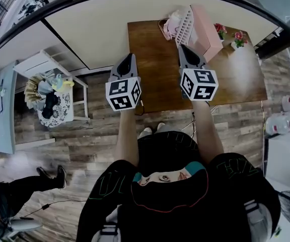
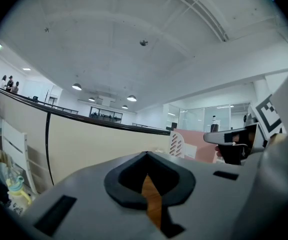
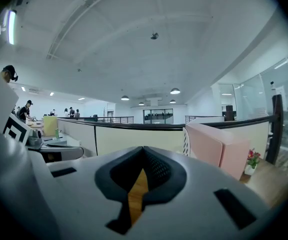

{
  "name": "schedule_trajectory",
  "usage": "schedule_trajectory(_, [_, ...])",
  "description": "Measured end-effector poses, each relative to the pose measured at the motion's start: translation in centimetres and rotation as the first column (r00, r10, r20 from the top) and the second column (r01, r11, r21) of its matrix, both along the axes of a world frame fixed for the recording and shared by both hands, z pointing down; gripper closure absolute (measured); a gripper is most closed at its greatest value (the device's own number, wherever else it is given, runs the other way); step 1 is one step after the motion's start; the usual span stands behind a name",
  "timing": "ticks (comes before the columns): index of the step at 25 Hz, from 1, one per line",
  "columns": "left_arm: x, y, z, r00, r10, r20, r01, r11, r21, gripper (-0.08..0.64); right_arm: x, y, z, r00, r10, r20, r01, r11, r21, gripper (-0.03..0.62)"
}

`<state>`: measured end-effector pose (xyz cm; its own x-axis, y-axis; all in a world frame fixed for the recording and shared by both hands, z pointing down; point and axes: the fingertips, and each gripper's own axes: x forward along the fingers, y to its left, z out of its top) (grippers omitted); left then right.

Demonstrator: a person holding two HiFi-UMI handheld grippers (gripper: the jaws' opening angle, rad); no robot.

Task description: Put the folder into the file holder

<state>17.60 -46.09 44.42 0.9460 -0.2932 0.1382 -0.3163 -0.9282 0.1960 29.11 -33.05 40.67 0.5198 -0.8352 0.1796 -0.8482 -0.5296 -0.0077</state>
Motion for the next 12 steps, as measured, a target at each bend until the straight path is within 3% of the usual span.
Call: schedule_trajectory(12, [-0.09,-0.63,-0.55,1.000,-0.004,-0.013,0.004,1.000,0.013,0.563,0.00,-0.55,-0.19,1.000,-0.002,-0.021,0.001,1.000,-0.024,0.589])
